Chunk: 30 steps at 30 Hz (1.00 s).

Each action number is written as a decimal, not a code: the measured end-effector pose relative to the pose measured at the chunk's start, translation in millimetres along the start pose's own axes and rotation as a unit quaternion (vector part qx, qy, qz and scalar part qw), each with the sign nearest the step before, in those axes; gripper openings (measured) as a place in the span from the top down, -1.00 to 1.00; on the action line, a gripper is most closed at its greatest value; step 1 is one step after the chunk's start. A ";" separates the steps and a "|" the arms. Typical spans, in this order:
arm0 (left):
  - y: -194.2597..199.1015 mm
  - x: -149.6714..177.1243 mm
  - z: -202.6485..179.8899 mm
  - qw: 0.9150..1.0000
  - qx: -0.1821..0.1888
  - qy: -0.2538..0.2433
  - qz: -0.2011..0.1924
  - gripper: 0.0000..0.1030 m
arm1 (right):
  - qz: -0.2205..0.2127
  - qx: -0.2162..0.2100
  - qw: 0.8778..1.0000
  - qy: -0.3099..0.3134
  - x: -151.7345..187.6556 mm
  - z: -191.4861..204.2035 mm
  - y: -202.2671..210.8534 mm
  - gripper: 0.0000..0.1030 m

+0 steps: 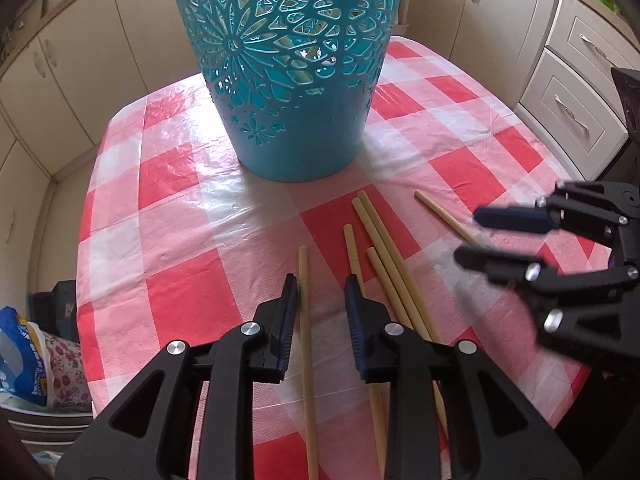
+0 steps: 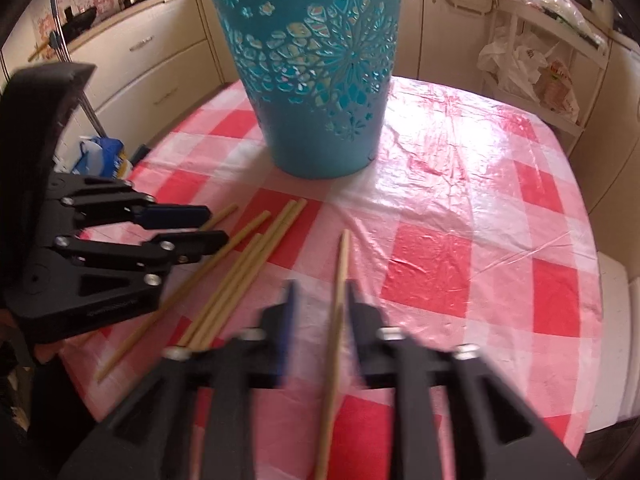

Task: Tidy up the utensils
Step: 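Lift the left tool's stick toward the bin while the right tool holds its stick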

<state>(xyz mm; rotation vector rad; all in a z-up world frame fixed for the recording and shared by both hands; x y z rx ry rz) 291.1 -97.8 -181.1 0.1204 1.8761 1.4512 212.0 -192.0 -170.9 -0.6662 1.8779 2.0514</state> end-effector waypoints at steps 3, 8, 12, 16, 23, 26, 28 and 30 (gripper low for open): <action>-1.5 0.5 -2.4 1.000 -0.004 -0.004 -0.002 0.52 | -0.002 0.013 1.000 0.018 4.4 3.9 -6.7 0.21; -1.6 1.4 -7.8 1.000 -0.002 -0.019 -0.003 0.85 | 0.003 0.004 1.000 0.022 3.3 4.5 -7.3 0.89; -1.8 2.0 -15.5 0.999 -0.015 -0.039 -0.002 0.91 | -0.006 -0.037 0.999 -0.018 5.6 -0.8 1.6 0.89; -2.1 1.8 -15.3 0.999 -0.013 -0.035 -0.005 0.91 | -0.004 -0.066 0.995 -0.069 10.3 -14.8 -1.4 0.89; 1.7 4.7 -13.9 0.999 -0.020 -0.035 -0.009 0.92 | -0.025 -0.118 0.982 -0.147 16.1 -34.6 -0.3 0.89; 8.3 6.4 -12.9 0.999 -0.020 -0.030 -0.016 0.92 | -0.045 -0.129 0.976 -0.168 15.1 -41.8 5.2 0.89; 17.4 5.1 -12.1 0.999 -0.013 -0.022 -0.028 0.92 | -0.048 -0.131 0.974 -0.177 15.1 -45.8 5.2 0.89; 32.9 1.2 -9.5 0.999 0.001 -0.008 -0.049 0.92 | -0.046 -0.130 0.974 -0.177 14.3 -46.3 4.1 0.89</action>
Point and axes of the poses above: each gripper's, at about its wrist camera, not at the fingertips, and y roughly against the way its jaws point, z to its left, x to its underside, the point moved 5 cm from there along -y, roughly the way its jaws point, and after that the axes turned 5 degrees about x, right-handed, at the moved point
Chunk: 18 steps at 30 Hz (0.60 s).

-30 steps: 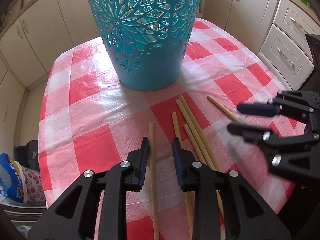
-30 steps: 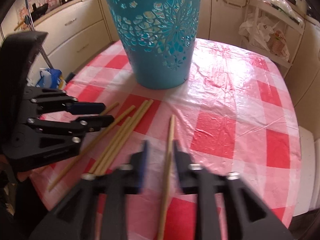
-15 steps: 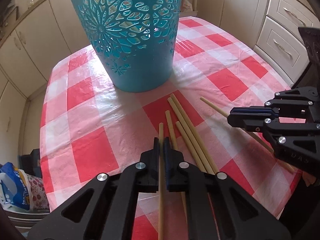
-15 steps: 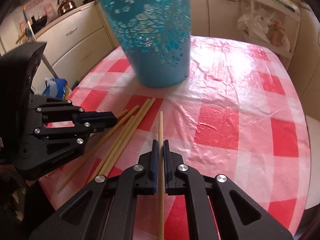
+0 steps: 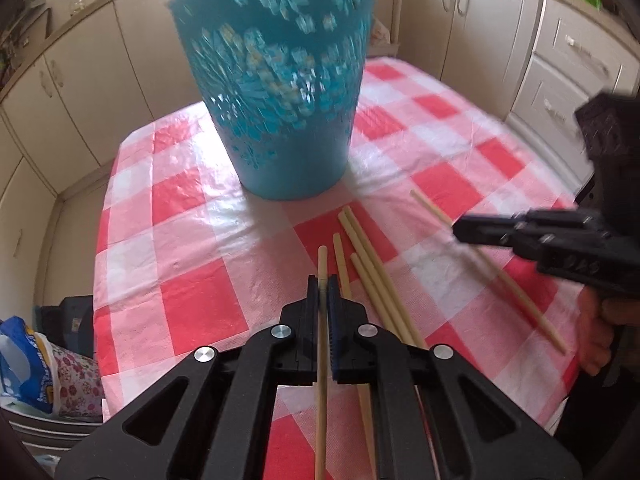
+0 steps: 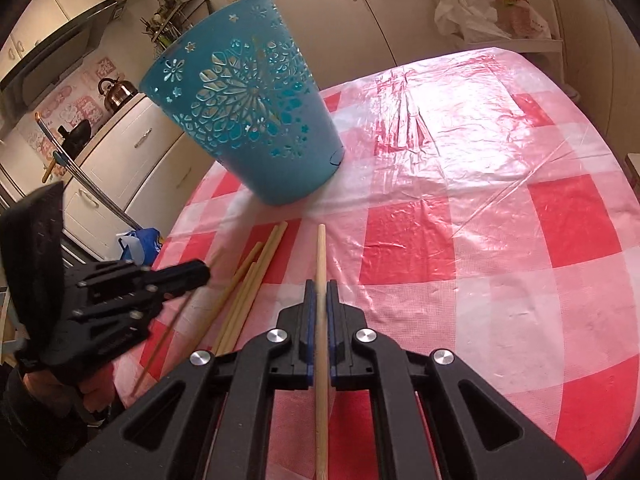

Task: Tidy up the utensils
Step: 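Lift the left tool's stick toward the bin while the right tool holds its stick, then open the left tool over the teal bin to drop the stick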

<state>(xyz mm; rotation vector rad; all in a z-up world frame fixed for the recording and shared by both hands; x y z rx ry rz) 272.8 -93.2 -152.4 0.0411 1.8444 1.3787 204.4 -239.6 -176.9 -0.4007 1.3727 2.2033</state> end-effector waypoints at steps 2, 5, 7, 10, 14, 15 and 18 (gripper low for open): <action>25.1 -10.8 6.3 0.999 0.018 0.020 -0.037 0.92 | 0.001 0.001 1.000 0.005 0.0 1.6 -0.7 0.89; 65.9 -33.4 16.2 0.993 0.041 0.042 -0.100 0.92 | 0.003 0.000 1.000 0.004 -0.2 0.9 -0.5 0.89; 97.5 -55.2 23.5 0.986 0.049 0.053 -0.150 0.92 | 0.002 -0.002 1.000 -0.002 -0.2 -2.6 -0.8 0.89; 138.1 -91.1 29.7 0.971 0.055 0.062 -0.226 0.92 | 0.005 -0.003 1.000 -0.007 -0.3 -3.8 -2.9 0.89; 164.0 -140.8 31.9 0.946 0.054 0.074 -0.310 0.92 | 0.006 -0.004 1.000 -0.010 0.4 -5.9 -2.9 0.89; 165.8 -151.1 32.2 0.941 0.057 0.079 -0.324 0.92 | 0.005 -0.004 1.000 -0.011 0.4 -6.5 -2.9 0.89; 167.2 -186.4 31.6 0.923 0.050 0.095 -0.369 0.92 | 0.004 -0.004 1.000 -0.014 0.7 -8.7 -2.6 0.89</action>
Point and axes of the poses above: each gripper's, at about its wrist camera, not at the fingertips, and y roughly against the way its jaws point, z to its left, x to its underside, the point moved 5 cm from there along -y, roughly the way its jaws point, and after that the axes turned 5 degrees about x, right-handed, at the moved point
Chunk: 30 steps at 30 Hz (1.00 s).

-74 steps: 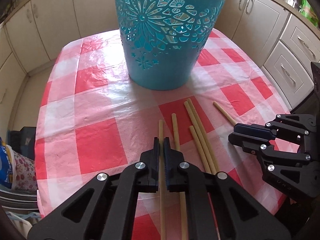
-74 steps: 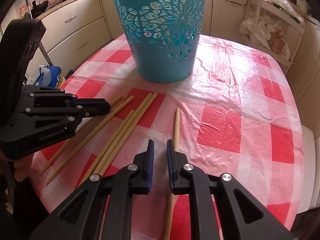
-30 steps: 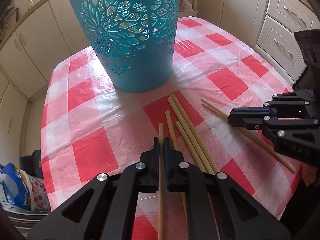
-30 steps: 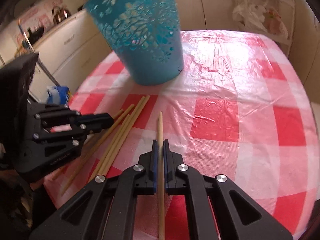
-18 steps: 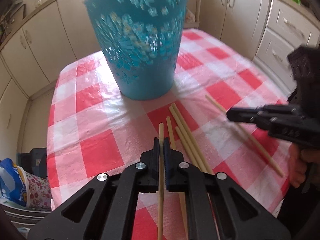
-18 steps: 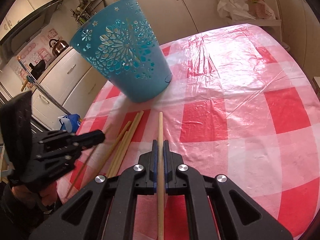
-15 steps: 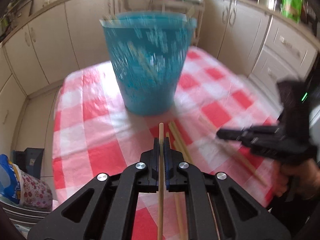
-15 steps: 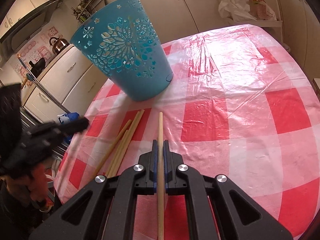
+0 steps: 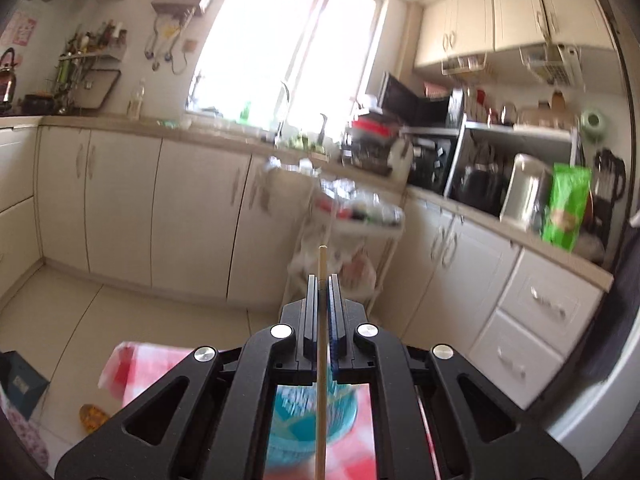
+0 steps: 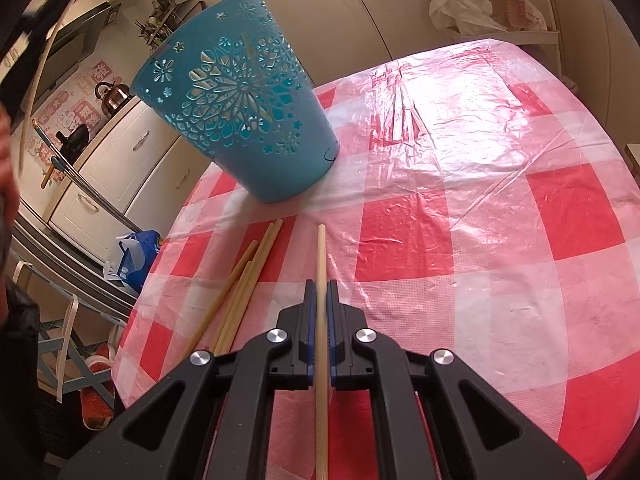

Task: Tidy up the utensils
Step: 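Open the left tool over the teal bin to drop the stick, then raise the right tool's stick over the bin and open the right tool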

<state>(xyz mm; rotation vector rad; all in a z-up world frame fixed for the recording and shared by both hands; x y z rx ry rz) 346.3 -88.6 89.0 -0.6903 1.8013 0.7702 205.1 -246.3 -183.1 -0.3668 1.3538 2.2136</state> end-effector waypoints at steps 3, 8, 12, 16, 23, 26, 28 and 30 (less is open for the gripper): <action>-21.8 -19.1 -1.7 0.999 -0.024 0.005 -0.049 0.92 | 0.000 0.000 1.000 -0.001 0.4 -1.0 0.9 0.89; -56.7 -16.3 1.6 0.995 -0.068 0.013 -0.075 0.92 | 0.001 -0.001 1.000 -0.002 0.4 -1.8 0.8 0.89; -64.9 5.1 9.5 0.995 -0.079 0.024 -0.059 0.92 | 0.001 -0.003 1.000 -0.001 0.1 -2.0 0.9 0.89; -65.0 27.3 13.3 0.996 -0.088 0.005 -0.033 0.92 | 0.000 -0.002 1.000 -0.001 0.3 -1.7 1.2 0.89; -54.1 51.7 17.2 0.996 -0.083 -0.010 0.018 0.84 | 0.000 -0.001 1.000 -0.002 0.2 -1.4 1.1 0.89; -33.3 58.8 23.6 0.996 -0.088 -0.005 0.024 0.28 | -0.001 -0.002 1.000 -0.002 0.0 -2.0 1.7 0.89; -10.4 61.5 29.5 0.995 -0.100 0.003 0.015 -0.04 | -0.003 -0.003 1.000 -0.003 0.0 -2.6 2.5 0.89; 17.4 70.4 35.9 0.993 -0.114 0.005 0.007 -0.18 | -0.006 -0.004 1.000 -0.003 -0.3 -3.0 3.8 0.89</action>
Point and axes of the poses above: each gripper's, at about its wrist camera, not at the fingertips, and y roughly against the way its jaws point, z to its left, x to its underside, the point moved 5 cm from there along -y, roughly the way its jaws point, and after that the axes turned 5 degrees about x, right-handed, at the moved point
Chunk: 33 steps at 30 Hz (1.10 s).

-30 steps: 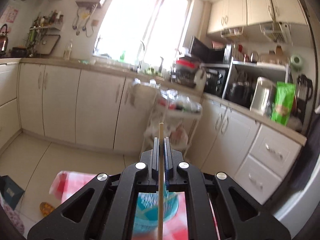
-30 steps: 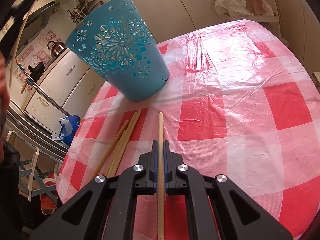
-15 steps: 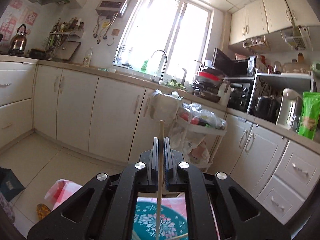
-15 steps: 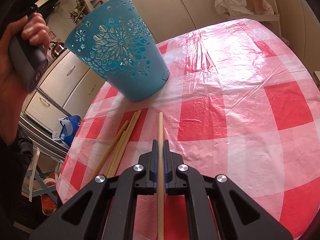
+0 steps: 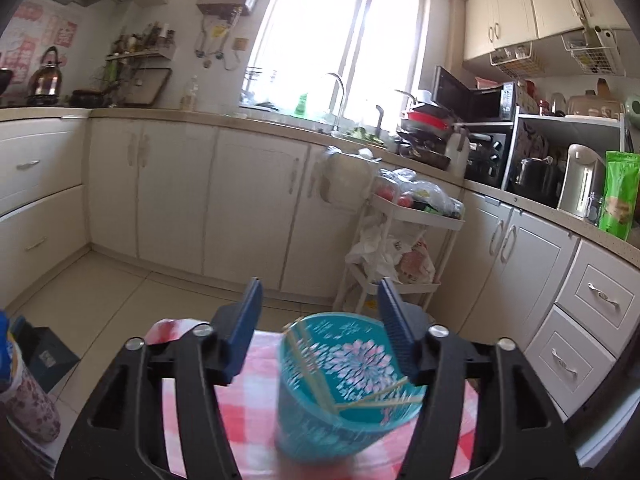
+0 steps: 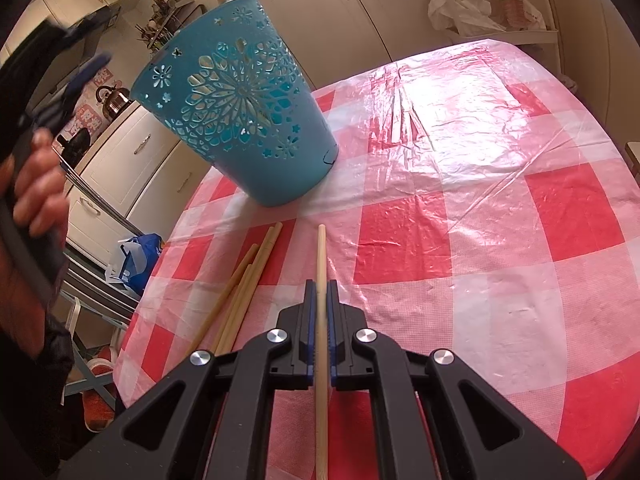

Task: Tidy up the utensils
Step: 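Raise the right tool's stick over the bin and open the right tool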

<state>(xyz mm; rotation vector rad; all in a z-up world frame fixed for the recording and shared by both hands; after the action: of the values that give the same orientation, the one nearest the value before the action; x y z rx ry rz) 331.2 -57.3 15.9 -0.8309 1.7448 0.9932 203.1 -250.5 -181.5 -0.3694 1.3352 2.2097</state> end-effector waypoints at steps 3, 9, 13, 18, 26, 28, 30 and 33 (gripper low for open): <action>26.2 32.3 17.2 1.000 -0.014 0.003 0.023 -0.39 | -0.004 -0.003 1.000 0.000 -0.8 -0.2 2.5 0.89; 35.3 129.2 61.9 0.988 -0.029 0.069 0.133 -0.45 | -0.020 -0.020 1.000 0.000 -2.5 3.3 10.0 0.89; 38.5 159.7 79.8 0.981 -0.022 0.116 0.151 -0.45 | -0.051 -0.061 0.996 -0.027 -3.9 2.1 26.5 0.88; 37.5 167.0 88.4 0.979 -0.018 0.141 0.147 -0.45 | -0.119 -0.113 0.986 -0.018 -17.7 34.2 66.2 0.89; 31.5 167.6 85.6 0.976 -0.006 0.156 0.154 -0.46 | -0.297 -0.150 0.943 0.013 -110.5 106.3 141.3 0.88; 31.7 168.1 86.5 0.975 -0.004 0.161 0.153 -0.46 | -0.343 -0.141 0.929 0.015 -136.1 119.6 152.8 0.88; 32.4 168.0 87.8 0.975 -0.003 0.166 0.151 -0.46 | -0.392 -0.121 0.912 0.014 -160.6 130.2 159.3 0.88; 31.6 169.1 90.0 0.973 -0.001 0.175 0.152 -0.47 | -0.438 -0.084 0.895 0.004 -187.1 136.5 158.5 0.88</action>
<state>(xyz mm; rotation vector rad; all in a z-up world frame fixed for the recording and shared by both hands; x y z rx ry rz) 282.0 19.2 -155.6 -0.7910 2.2238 1.0957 272.6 -244.9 90.4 -0.8505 0.7350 1.5355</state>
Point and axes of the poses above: each gripper's, at about its wrist camera, not at the fingertips, and y roughly against the way its jaws point, z to its left, x to its underside, the point moved 5 cm from there along -y, roughly the way its jaws point, and after that the axes turned 5 degrees about x, right-handed, at the moved point
